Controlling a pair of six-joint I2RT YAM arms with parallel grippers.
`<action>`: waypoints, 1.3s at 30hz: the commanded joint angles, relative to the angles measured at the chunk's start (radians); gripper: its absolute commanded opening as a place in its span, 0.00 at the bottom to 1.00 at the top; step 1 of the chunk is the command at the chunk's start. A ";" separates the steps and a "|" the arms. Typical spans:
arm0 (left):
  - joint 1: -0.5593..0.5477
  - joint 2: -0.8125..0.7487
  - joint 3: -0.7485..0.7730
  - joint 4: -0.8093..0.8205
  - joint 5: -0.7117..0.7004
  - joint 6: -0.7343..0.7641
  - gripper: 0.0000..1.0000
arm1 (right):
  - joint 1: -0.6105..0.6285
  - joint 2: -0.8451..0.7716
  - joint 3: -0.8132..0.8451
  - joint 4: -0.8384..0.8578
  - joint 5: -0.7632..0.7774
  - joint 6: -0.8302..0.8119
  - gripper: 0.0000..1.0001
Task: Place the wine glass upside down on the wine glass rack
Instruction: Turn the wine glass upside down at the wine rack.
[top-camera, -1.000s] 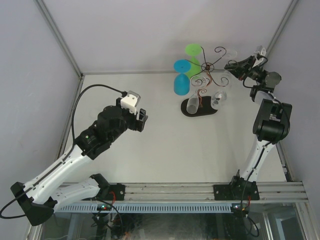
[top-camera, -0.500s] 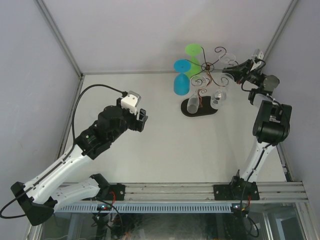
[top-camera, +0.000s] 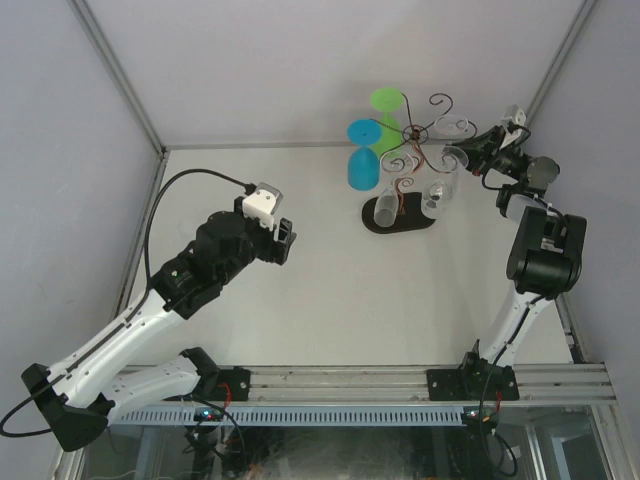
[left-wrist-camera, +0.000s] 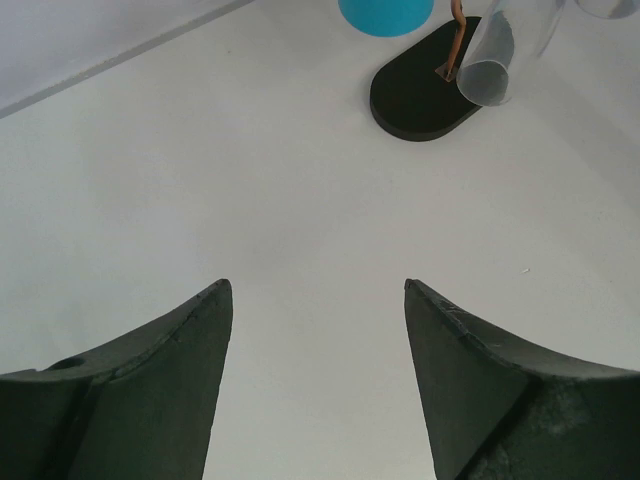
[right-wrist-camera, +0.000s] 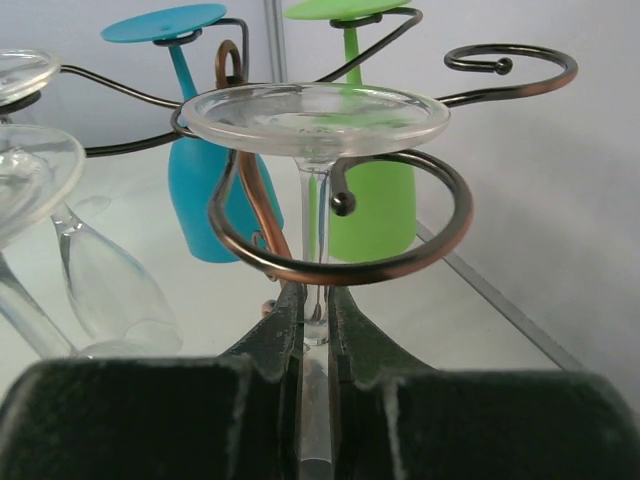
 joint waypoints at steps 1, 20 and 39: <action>0.007 -0.013 -0.004 0.025 0.013 -0.011 0.73 | -0.007 -0.087 -0.016 0.039 0.011 -0.026 0.00; 0.007 -0.009 -0.004 0.024 0.024 -0.014 0.72 | -0.042 -0.188 -0.143 0.041 0.032 -0.076 0.00; 0.007 -0.002 -0.002 0.023 0.032 -0.013 0.72 | -0.074 -0.188 -0.151 0.039 0.133 -0.082 0.00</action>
